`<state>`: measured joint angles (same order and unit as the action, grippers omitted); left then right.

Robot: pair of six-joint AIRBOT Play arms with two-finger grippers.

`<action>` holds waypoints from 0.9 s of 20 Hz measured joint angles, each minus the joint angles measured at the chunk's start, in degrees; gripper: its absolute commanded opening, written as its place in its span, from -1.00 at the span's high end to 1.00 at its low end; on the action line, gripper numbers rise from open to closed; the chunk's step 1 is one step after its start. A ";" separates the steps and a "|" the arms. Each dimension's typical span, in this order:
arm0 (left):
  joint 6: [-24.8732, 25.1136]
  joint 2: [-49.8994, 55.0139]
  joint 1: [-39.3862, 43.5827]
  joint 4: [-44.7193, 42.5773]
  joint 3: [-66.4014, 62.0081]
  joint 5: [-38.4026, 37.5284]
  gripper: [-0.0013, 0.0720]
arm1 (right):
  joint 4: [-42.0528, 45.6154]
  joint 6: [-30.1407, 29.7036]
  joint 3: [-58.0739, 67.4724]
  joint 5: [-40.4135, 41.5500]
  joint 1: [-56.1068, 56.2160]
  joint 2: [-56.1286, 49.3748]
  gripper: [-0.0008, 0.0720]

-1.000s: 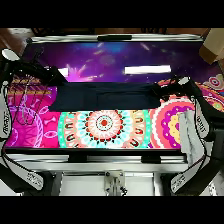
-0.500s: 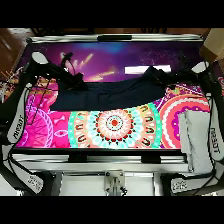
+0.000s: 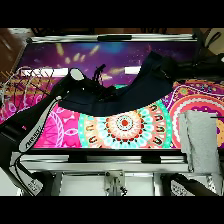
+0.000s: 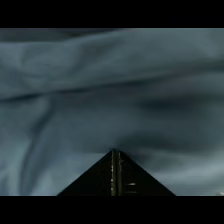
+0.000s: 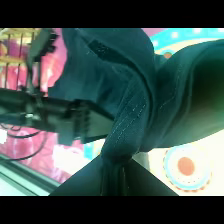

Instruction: Fold the shirts.

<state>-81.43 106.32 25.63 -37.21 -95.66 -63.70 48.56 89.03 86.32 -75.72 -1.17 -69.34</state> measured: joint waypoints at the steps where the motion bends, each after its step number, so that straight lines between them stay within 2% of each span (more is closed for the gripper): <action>1: -0.74 0.17 0.72 0.39 0.87 1.36 0.88 | -0.04 0.57 0.02 -0.48 0.11 1.62 0.78; 3: -1.51 0.90 2.45 2.58 2.12 4.33 0.88 | -0.11 1.84 0.02 -1.05 0.13 4.02 0.78; 6: -0.15 2.12 5.46 8.35 2.89 6.71 0.88 | -0.09 2.93 0.00 -1.29 0.26 5.79 0.78; 9: 1.92 1.20 3.48 10.14 3.17 7.37 0.88 | -0.11 3.52 0.02 0.72 0.31 5.97 0.78; 14: 3.32 -8.39 -10.56 4.13 3.28 1.18 0.88 | -0.15 3.30 0.02 7.89 4.85 0.28 0.78; 18: 3.65 -20.31 -25.86 -0.31 3.30 -4.37 0.88 | -0.26 2.64 0.02 19.04 14.69 -9.05 0.78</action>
<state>-77.78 86.02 -0.23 -37.52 -92.36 -68.07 48.29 91.68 86.35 -56.69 13.52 -78.39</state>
